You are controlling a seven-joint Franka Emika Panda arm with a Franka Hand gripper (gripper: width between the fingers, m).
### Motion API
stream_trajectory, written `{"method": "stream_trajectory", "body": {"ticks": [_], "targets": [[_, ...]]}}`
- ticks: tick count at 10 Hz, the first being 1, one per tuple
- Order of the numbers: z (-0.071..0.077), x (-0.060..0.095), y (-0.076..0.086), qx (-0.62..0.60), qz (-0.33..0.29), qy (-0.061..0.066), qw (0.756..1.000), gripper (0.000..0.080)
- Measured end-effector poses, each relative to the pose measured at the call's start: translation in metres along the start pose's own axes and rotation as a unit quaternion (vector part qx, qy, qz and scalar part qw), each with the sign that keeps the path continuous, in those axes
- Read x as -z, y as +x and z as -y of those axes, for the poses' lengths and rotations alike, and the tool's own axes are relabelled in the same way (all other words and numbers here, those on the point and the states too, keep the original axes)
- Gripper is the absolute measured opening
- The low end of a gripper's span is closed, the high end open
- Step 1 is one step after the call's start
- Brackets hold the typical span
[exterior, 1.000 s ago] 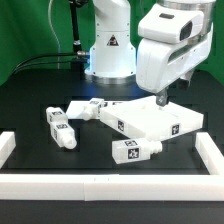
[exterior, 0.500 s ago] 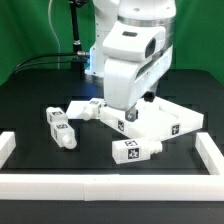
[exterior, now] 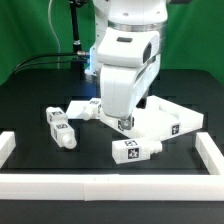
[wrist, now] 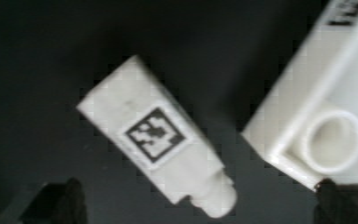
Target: Assemble one leg
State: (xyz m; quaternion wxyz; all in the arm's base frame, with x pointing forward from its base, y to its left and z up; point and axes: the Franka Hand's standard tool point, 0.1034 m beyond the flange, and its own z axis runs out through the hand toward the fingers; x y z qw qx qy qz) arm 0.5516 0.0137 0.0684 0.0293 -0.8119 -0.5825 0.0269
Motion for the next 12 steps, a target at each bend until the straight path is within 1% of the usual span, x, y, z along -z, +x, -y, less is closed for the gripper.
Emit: {"method": "stream_trajectory", "body": {"ticks": [1, 2, 3, 5, 6, 7, 8, 10, 11, 12], "targets": [[-0.009, -0.006, -0.007, 0.042, -0.002, 0.001, 0.999, 0.0649], [-0.021, -0.009, -0.009, 0.063, -0.006, -0.002, 0.998, 0.0649], [-0.026, -0.011, -0.008, 0.070, -0.007, -0.003, 0.998, 0.0649], [-0.022, -0.026, -0.008, 0.070, -0.008, 0.001, 0.998, 0.0649], [-0.019, -0.034, -0.008, 0.070, -0.008, 0.008, 0.997, 0.0649], [-0.020, -0.040, -0.008, 0.070, -0.007, 0.013, 0.997, 0.0649], [-0.022, -0.044, -0.007, 0.069, -0.007, 0.017, 0.997, 0.0649], [-0.018, -0.055, -0.007, 0.069, -0.007, 0.026, 0.997, 0.0649], [-0.017, -0.059, -0.009, 0.067, -0.007, 0.029, 0.997, 0.0649], [-0.017, -0.059, -0.010, 0.067, -0.006, 0.029, 0.997, 0.0649]]}}
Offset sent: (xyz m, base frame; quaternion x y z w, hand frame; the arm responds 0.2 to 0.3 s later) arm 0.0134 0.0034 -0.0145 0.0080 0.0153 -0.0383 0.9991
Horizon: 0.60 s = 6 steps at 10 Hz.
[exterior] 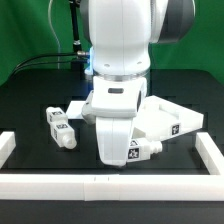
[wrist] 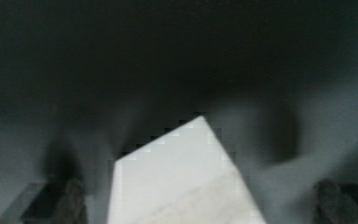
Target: Assemble one leg
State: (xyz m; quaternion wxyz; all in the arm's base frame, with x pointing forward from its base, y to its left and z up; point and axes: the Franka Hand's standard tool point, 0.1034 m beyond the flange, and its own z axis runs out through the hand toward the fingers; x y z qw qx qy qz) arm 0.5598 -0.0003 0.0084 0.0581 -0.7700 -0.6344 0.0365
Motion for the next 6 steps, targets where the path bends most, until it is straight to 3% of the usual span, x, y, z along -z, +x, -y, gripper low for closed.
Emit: {"method": "stream_trajectory", "body": {"ticks": [2, 3, 4, 5, 6], "targets": [[0.000, 0.000, 0.000, 0.000, 0.000, 0.000, 1.000, 0.0402], [0.000, 0.000, 0.000, 0.000, 0.000, 0.000, 1.000, 0.0402], [0.000, 0.000, -0.001, 0.000, 0.000, 0.000, 1.000, 0.0282], [-0.001, 0.002, -0.011, 0.026, 0.002, 0.001, 1.000, 0.0282], [0.002, 0.008, -0.033, 0.041, 0.005, 0.005, 0.999, 0.0282]]}}
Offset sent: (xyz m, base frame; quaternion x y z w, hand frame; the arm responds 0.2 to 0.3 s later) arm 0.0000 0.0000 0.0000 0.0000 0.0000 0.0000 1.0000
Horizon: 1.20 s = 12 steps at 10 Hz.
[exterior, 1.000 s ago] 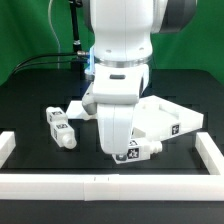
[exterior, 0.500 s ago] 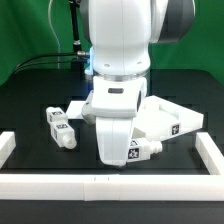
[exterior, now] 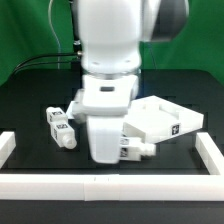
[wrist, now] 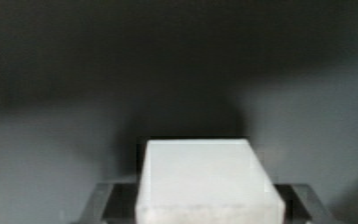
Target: Assemble one leg
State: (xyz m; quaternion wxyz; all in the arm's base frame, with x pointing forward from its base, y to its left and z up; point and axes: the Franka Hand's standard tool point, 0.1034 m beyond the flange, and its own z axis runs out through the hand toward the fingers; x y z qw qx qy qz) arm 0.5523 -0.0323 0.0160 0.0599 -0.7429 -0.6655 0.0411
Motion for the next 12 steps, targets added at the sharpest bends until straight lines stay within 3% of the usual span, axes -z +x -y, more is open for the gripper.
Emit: {"method": "stream_trajectory", "body": {"ticks": [1, 3, 4, 9, 10, 12], "targets": [[0.010, 0.011, -0.016, 0.000, 0.002, 0.000, 1.000, 0.0282], [0.039, 0.039, -0.063, 0.072, 0.003, -0.007, 0.997, 0.0282], [0.045, 0.043, -0.079, 0.069, -0.001, -0.010, 0.998, 0.0282], [0.049, 0.037, -0.079, 0.071, -0.002, -0.005, 0.997, 0.0284], [0.063, 0.036, -0.090, 0.123, -0.002, 0.000, 0.992, 0.0284], [0.097, 0.039, -0.129, 0.207, -0.010, 0.016, 0.978, 0.0284]]}}
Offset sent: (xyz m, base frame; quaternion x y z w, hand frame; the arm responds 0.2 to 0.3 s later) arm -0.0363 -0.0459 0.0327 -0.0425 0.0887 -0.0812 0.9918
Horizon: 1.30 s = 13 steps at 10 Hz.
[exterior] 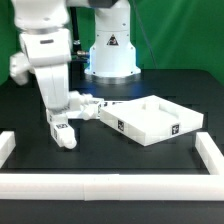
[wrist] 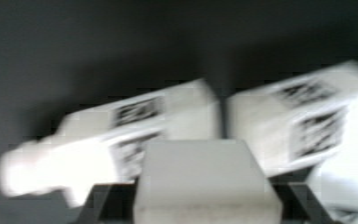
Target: Assemble one leg
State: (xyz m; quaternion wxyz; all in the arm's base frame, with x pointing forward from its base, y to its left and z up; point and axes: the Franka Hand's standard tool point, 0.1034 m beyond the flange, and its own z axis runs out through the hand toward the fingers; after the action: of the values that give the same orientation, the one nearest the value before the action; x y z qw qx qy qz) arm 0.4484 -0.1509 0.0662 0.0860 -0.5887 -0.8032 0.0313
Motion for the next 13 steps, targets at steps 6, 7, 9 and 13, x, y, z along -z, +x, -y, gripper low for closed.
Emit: {"method": "stream_trajectory", "body": {"ticks": [6, 7, 9, 13], "targets": [[0.024, -0.006, -0.016, -0.004, -0.016, 0.005, 1.000, 0.0284], [0.029, -0.008, -0.020, 0.035, -0.019, 0.006, 0.999, 0.0284], [0.047, -0.020, -0.029, 0.084, -0.030, 0.012, 0.996, 0.0284], [0.059, -0.040, -0.063, 0.101, -0.047, 0.011, 0.994, 0.0284]]}}
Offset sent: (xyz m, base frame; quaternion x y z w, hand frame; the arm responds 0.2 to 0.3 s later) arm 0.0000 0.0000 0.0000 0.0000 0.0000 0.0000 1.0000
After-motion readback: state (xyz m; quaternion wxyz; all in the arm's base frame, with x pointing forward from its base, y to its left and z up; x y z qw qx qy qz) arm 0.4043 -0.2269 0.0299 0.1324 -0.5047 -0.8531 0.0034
